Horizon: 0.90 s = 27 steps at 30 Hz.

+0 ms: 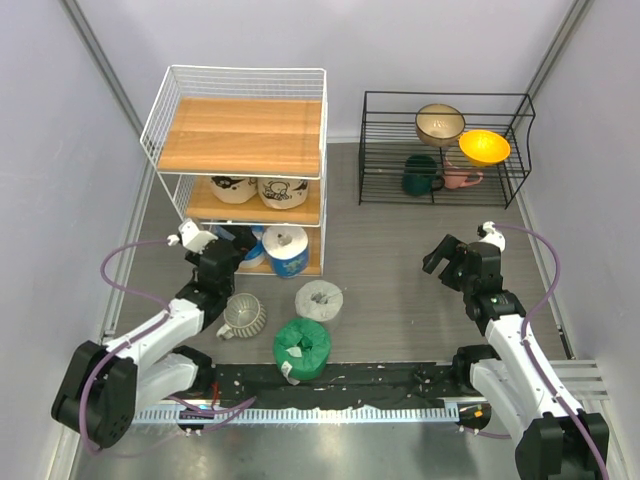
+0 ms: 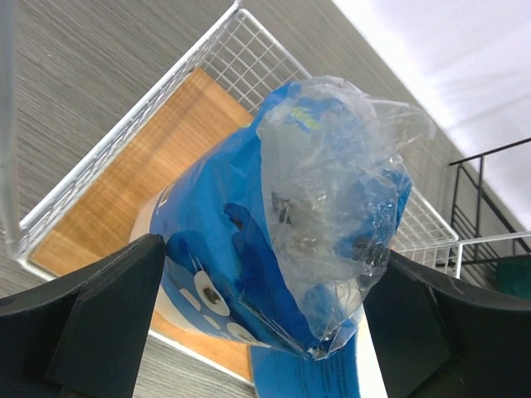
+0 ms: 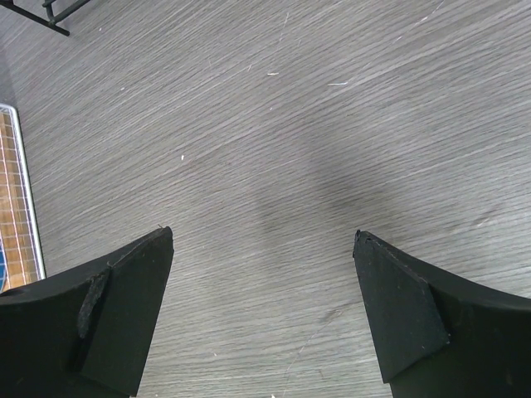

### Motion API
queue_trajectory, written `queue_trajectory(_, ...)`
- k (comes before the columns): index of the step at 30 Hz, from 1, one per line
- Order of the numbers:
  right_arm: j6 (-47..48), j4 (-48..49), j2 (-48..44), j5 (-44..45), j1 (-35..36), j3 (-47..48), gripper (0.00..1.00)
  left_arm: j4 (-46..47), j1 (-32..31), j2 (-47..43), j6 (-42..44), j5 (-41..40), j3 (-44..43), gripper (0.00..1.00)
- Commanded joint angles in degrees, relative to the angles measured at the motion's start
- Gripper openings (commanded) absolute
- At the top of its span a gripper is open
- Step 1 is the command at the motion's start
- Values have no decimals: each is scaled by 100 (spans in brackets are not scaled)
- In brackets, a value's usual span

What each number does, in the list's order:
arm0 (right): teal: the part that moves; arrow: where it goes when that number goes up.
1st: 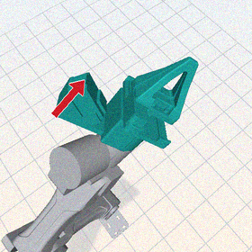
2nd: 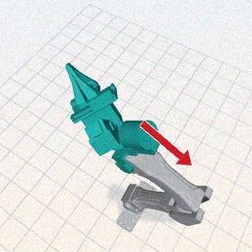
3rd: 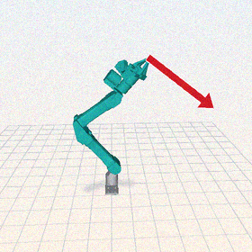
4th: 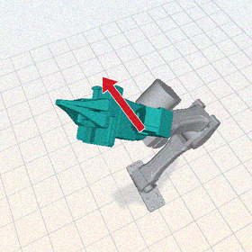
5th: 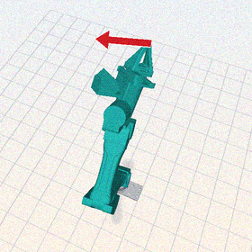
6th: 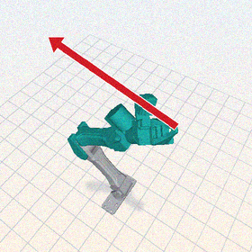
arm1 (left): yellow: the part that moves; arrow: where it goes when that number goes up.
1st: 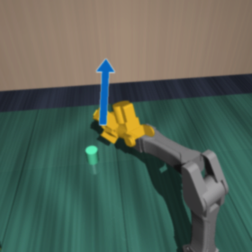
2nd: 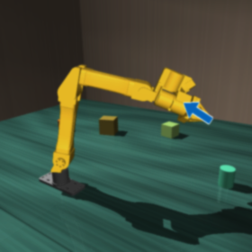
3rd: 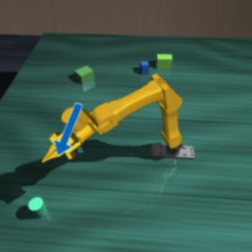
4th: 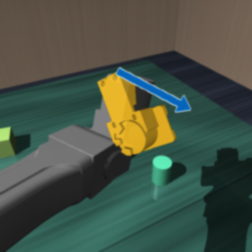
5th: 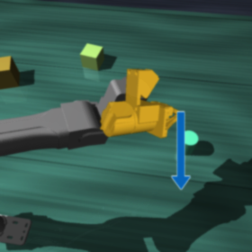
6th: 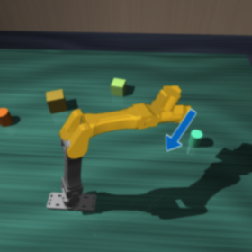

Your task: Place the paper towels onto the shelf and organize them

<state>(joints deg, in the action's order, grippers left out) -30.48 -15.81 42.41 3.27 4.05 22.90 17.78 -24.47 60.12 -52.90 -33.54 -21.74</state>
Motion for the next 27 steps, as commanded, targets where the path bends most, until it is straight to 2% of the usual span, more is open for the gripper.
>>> queue_trajectory(1, 51, 245, -5, -54, 25, 48, 96, 1412, -67, -299, -194, 268, 37, 100)
queue_trajectory(9, 33, 298, -110, -195, 25, 215, 96, 1614, -67, 395, -326, 532, 91, 100)
queue_trajectory(15, 121, 272, -93, -204, 34, 540, 95, 2168, -84, 799, -484, 585, 415, 100)
queue_trajectory(27, 165, 272, -269, -230, 25, 312, 96, 3196, -76, 668, -589, 805, 969, 100)
